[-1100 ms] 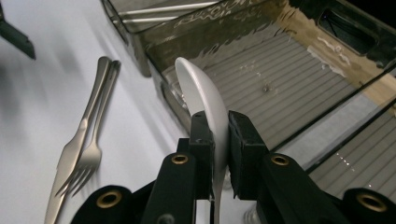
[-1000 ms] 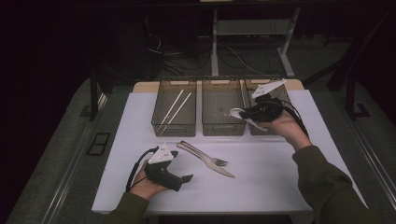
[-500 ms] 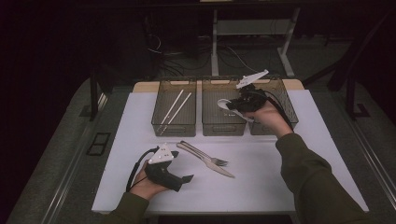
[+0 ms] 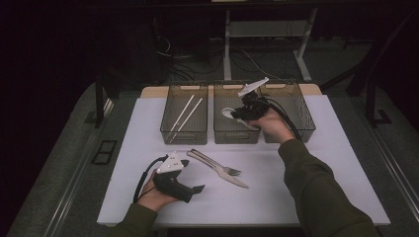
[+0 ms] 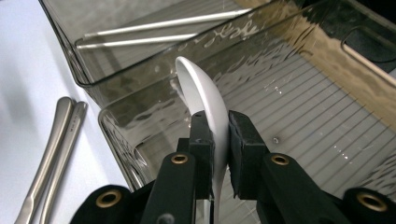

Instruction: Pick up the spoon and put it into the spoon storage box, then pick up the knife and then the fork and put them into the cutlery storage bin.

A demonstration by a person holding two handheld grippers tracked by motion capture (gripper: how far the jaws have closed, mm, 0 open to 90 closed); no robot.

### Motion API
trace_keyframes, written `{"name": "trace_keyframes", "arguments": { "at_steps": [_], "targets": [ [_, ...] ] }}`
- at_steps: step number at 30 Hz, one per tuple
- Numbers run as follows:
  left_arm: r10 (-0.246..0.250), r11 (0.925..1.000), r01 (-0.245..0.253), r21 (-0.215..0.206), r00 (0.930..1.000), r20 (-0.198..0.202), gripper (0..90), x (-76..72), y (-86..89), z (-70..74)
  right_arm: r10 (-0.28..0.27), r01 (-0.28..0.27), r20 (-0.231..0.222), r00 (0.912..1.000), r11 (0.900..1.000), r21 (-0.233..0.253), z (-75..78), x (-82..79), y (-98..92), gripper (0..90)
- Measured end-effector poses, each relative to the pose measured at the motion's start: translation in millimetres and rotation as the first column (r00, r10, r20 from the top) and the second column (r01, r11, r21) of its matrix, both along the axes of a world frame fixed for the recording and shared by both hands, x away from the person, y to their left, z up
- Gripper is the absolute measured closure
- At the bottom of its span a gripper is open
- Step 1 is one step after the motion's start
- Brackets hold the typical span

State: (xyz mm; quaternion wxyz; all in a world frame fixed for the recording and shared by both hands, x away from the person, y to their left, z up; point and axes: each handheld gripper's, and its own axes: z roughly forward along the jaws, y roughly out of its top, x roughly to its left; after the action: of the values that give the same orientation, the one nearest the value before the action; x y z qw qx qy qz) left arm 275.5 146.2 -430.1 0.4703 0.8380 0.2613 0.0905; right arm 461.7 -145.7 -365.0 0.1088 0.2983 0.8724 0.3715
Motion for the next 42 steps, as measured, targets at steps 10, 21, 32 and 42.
{"name": "trace_keyframes", "arguments": {
  "at_steps": [10, 21, 32, 42],
  "targets": [
    [-0.002, 1.0, 0.002, 0.005, 1.0, 0.001, 0.0, 0.0, 0.1, 0.2, 0.01, -0.01, -0.006, 0.9999, 0.999, 0.046, 3.5, -3.5, -2.4, 68.9],
    [0.008, 1.0, -0.008, 0.003, 1.0, -0.005, 0.0, -1.2, 0.3, -0.1, -0.014, 0.013, 0.005, 0.9999, 0.989, 0.144, 15.5, -21.7, -23.6, 45.5],
    [-0.001, 0.9998, 0.001, 0.019, 1.0, -0.003, 0.0, -0.6, 0.8, -0.2, -0.029, 0.03, -0.005, 0.9996, 0.981, 0.194, 8.5, -57.8, -56.5, 38.7],
    [0.004, 0.9998, -0.004, 0.017, 1.0, -0.002, 0.0, -1.7, 1.1, 0.0, -0.032, 0.028, 0.012, 0.9994, 0.977, 0.213, -0.3, -92.7, -79.0, 35.1]
  ]
}}
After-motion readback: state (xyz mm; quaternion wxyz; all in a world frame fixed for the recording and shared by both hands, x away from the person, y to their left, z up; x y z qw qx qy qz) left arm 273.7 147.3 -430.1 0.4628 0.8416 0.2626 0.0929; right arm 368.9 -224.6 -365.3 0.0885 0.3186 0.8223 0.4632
